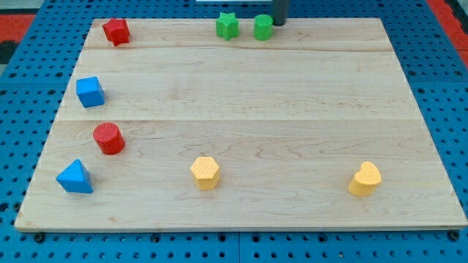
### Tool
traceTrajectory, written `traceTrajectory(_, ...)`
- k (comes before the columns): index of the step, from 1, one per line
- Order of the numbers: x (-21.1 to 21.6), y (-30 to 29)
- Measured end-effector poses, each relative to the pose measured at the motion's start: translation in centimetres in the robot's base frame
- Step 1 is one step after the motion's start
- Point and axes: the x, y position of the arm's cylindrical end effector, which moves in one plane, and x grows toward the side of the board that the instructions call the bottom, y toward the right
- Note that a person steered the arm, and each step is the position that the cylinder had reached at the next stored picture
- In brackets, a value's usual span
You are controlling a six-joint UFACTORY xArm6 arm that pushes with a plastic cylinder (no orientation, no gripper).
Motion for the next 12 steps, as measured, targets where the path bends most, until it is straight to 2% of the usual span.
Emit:
traceTrajectory(1,0.0,-6.3)
traceTrajectory(2,0.0,-8.8)
traceTrajectory(3,3.2,-13.0)
traceTrajectory(4,10.8,-15.7)
traceTrajectory(5,12.4,-16.3)
traceTrajectory(6,8.5,-11.3)
traceTrajectory(7,3.8,-13.8)
traceTrajectory(8,3.9,-19.5)
traceTrajectory(9,6.8,-23.6)
traceTrajectory(11,17.3,-24.1)
traceTrajectory(12,13.2,-23.3)
